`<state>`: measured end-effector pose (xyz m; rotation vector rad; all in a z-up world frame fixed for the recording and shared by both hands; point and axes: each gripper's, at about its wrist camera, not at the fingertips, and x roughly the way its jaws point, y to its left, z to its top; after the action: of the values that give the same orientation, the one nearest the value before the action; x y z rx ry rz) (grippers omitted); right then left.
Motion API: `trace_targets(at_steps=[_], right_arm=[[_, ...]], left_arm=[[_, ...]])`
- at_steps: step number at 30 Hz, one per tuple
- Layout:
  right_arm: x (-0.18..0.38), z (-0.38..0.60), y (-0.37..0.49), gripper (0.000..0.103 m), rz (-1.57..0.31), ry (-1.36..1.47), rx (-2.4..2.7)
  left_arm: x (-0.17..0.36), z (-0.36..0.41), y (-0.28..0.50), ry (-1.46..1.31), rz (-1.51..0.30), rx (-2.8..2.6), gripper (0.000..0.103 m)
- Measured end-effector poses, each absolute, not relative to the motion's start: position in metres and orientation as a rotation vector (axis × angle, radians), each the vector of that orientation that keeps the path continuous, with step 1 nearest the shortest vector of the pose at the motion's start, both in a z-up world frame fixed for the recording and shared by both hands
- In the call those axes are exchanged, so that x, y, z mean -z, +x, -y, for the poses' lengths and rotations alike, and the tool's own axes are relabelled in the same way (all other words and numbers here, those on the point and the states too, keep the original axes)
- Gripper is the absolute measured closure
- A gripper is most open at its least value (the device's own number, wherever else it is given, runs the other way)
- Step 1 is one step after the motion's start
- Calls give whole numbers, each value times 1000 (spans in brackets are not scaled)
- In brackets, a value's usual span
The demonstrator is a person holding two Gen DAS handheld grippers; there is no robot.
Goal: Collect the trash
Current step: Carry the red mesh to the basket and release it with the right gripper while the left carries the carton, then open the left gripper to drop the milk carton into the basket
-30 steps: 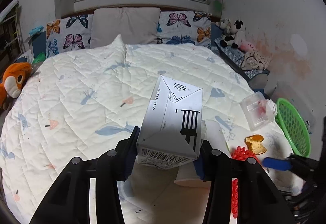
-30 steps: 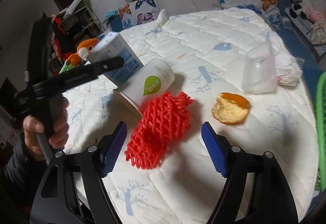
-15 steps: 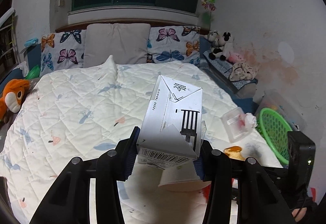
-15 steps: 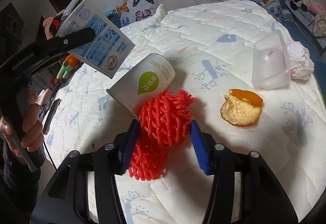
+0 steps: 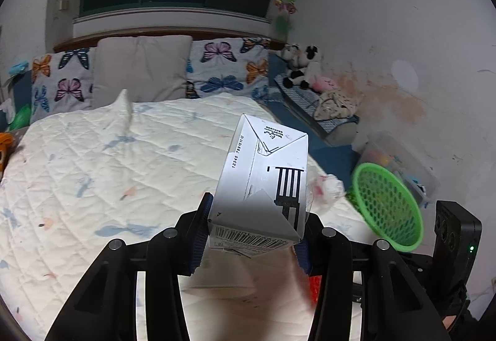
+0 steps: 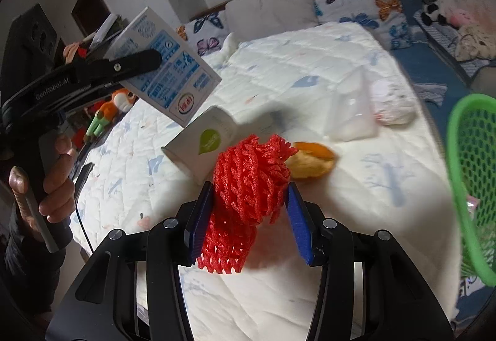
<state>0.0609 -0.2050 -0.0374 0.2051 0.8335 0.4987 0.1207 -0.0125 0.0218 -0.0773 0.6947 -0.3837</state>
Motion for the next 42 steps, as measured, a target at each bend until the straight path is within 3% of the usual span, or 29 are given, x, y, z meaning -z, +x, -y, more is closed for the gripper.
trace_targets(at_steps=[18,34,38,42], right_arm=[[31,350,41,55,-760,282,-201],[58,435,43,52,-780,255,67],[62,442,39,38,-778,259,94],[65,449,34,38,-782,279,107]], left_arm=[[-12,140,136,3,-763,566,58],[1,251,149,42,-810,721,57],[9,272,150,55,-826,743,57],[20,289,153,53,-859,768,57]])
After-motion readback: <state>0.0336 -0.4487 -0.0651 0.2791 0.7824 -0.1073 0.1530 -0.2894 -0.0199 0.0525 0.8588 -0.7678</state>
